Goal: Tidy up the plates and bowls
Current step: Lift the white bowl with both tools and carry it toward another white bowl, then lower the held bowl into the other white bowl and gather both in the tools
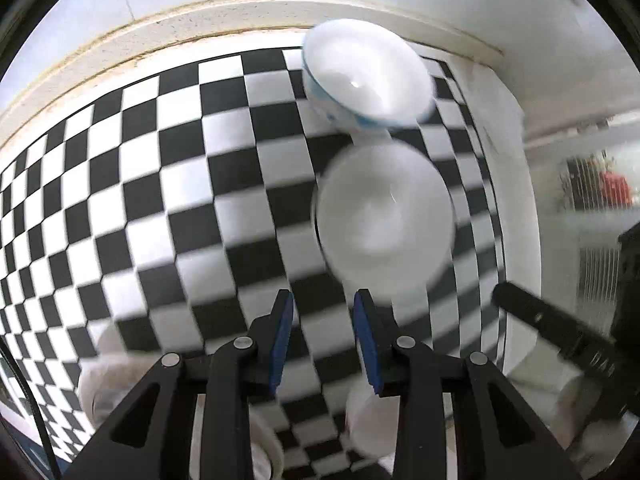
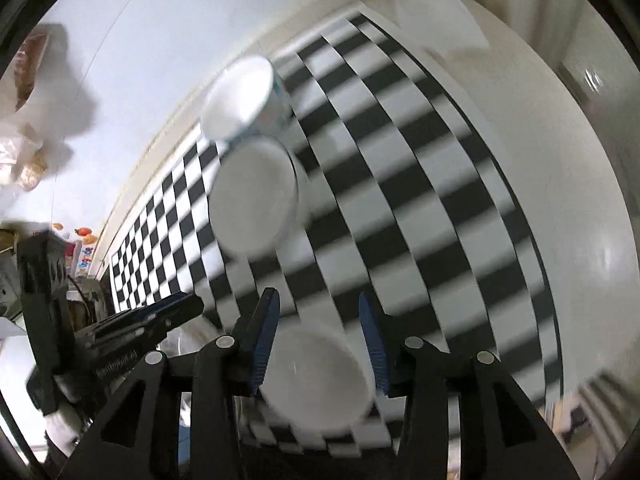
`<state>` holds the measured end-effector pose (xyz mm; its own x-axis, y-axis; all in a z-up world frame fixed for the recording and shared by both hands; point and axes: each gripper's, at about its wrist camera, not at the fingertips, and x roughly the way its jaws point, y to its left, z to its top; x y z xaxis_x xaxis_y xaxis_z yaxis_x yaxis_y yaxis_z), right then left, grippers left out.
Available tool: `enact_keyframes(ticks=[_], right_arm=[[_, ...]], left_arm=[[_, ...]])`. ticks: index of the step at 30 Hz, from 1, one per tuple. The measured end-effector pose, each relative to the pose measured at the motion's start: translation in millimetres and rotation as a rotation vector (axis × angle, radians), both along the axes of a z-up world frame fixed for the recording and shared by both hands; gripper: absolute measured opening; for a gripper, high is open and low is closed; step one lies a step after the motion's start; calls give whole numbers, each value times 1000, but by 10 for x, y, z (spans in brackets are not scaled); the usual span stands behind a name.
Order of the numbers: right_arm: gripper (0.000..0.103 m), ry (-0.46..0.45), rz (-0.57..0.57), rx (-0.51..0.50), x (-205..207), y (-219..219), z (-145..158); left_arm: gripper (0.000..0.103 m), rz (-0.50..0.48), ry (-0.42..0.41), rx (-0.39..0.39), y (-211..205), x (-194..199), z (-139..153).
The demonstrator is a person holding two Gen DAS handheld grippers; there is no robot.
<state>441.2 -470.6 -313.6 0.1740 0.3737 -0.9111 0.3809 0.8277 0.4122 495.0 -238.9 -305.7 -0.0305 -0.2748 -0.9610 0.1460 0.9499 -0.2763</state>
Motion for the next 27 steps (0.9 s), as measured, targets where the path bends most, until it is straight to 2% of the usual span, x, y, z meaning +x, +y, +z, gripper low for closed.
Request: enact_keyframes(ticks=[5, 9, 10, 11, 12, 15, 20, 27], right_arm=[[44, 47, 4, 58, 528, 53, -383], [42, 80, 16, 64, 780, 108, -624], [39, 85, 18, 65, 812, 115, -670], [27, 90, 25, 61, 847, 132, -704], [20, 100, 36, 37, 877, 150, -731], [11, 93, 55, -10, 924, 185, -726], [10, 89, 84, -43, 913, 227, -655], [10, 44, 87, -51, 719, 198, -288]], left_arm=[[29, 9, 52, 7, -86, 351, -306], [28, -2, 73, 26, -141, 481, -431], [23, -15, 68, 35, -173, 490, -449], [18, -23, 63, 37, -195, 483, -448], [16, -38, 57, 36, -227, 465, -433], [15, -68, 20, 77, -282, 421, -380], [15, -73, 4, 76, -268, 304, -264], [15, -87, -64, 55, -225, 69, 164]])
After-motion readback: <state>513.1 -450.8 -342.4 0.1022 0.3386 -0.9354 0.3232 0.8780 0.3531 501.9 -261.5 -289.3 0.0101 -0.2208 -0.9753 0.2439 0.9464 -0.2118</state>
